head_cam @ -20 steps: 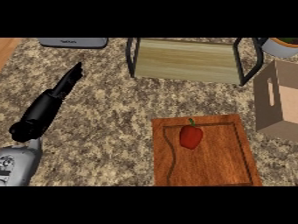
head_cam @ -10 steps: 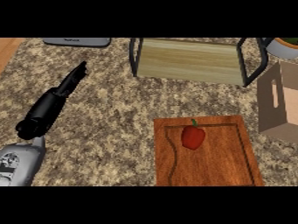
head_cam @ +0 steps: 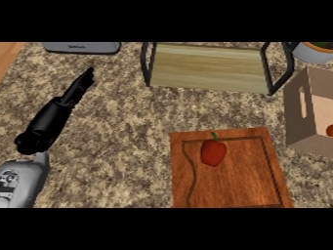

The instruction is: Pick the squash from the cutting board and place it in the cardboard box

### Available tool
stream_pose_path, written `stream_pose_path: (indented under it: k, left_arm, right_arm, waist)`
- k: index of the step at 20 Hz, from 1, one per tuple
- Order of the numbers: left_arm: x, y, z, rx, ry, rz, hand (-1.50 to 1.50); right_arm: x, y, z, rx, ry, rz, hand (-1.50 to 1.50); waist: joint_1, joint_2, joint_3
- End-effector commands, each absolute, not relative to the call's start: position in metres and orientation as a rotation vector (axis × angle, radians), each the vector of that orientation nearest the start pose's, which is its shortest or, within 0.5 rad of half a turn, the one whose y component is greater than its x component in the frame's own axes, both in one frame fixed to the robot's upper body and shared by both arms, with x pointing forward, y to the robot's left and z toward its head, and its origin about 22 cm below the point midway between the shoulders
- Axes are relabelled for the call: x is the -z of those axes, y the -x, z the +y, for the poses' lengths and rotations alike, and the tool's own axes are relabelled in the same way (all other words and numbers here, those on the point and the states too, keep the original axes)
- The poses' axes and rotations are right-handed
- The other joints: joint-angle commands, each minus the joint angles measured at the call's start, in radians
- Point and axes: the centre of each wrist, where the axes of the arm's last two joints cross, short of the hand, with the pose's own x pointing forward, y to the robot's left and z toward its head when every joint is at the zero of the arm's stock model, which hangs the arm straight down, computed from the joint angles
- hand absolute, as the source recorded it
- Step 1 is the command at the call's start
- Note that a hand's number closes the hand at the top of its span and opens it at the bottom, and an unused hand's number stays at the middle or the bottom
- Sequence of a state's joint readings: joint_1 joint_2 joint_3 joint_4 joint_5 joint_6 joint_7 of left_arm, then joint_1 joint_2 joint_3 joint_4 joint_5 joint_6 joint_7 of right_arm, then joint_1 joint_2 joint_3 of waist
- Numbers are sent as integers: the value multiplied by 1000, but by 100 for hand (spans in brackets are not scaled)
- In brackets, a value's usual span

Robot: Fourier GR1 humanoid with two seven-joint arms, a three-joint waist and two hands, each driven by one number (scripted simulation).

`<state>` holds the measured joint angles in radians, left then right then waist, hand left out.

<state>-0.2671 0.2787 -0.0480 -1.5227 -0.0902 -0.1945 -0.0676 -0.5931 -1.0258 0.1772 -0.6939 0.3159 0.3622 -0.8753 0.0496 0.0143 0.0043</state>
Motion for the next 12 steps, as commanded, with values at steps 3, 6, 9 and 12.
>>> stream_pose_path:
  k: [3,6,9,12]
  left_arm:
    - [-69,-299,256,564,-67,-1751,0]
    - [-73,-302,265,549,-69,-1767,0]
    - [-70,-301,257,565,-63,-1783,0]
    - [-73,-299,253,564,-42,-1785,0]
  right_arm:
    - [-130,-330,-504,-714,2,-1825,-150]
    - [-141,-327,-518,-544,-62,-1785,-150]
    - [-155,-318,-538,-402,-58,-1757,-150]
    - [-159,-313,-548,-298,-32,-1763,-150]
  waist:
    - [-13,-4,1]
    - [-8,1,-1]
    - [0,8,0]
    - [10,10,2]
